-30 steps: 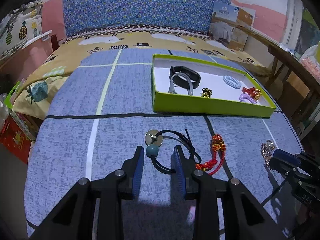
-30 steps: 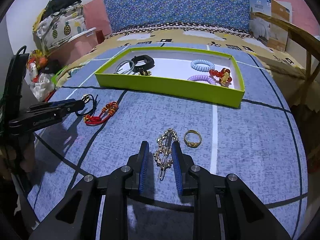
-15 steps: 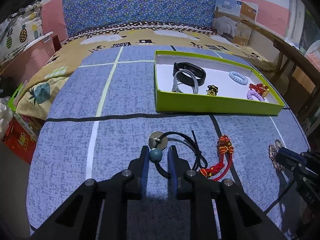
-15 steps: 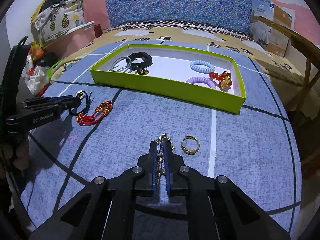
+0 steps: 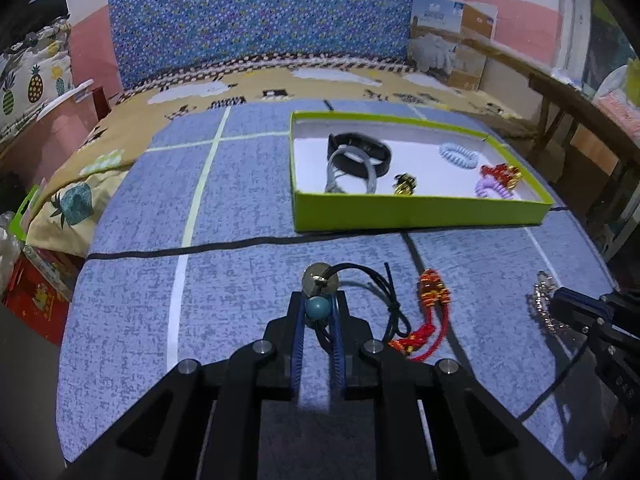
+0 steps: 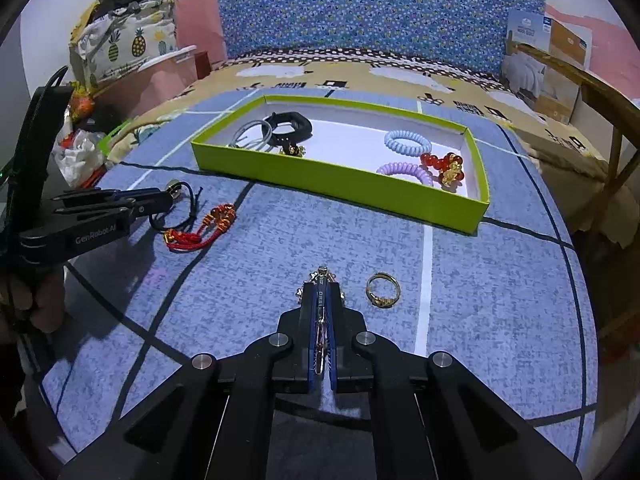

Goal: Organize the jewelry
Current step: 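Carry both items into the green box and open both tools to release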

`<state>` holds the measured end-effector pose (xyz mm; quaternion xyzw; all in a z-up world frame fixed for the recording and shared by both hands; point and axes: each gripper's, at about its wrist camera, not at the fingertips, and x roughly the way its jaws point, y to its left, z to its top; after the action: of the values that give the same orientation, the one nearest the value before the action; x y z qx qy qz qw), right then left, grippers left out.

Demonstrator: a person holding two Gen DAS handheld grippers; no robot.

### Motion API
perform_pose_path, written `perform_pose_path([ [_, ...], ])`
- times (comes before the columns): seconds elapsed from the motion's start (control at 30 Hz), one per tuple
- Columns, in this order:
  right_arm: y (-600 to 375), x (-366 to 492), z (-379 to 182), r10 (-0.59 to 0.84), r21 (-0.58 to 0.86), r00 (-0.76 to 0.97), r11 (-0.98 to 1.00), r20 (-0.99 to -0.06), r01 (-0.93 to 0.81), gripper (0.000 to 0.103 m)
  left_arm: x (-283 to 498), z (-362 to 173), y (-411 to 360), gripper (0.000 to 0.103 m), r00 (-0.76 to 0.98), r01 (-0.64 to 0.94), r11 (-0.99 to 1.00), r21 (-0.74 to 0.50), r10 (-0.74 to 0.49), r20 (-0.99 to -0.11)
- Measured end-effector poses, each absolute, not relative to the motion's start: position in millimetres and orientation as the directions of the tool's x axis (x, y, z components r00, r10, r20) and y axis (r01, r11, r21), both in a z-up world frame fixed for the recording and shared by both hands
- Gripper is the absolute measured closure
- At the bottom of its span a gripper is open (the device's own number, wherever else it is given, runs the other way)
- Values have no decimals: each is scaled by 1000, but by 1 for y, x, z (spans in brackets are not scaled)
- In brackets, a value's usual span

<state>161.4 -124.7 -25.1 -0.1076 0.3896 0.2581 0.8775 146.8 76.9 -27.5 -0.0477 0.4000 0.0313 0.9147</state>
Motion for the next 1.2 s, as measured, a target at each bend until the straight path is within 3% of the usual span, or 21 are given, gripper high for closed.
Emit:
perform_pose_path([
  [0.63, -140, 147, 0, 418, 55, 602, 848, -680, -527, 99, 113, 15, 81, 89, 777, -70, 989, -128, -26, -629],
  [1.2, -143, 162, 15, 422, 46, 627, 850, -655, -524, 99, 133, 27, 63, 89, 782, -7, 993, -118, -69, -620],
])
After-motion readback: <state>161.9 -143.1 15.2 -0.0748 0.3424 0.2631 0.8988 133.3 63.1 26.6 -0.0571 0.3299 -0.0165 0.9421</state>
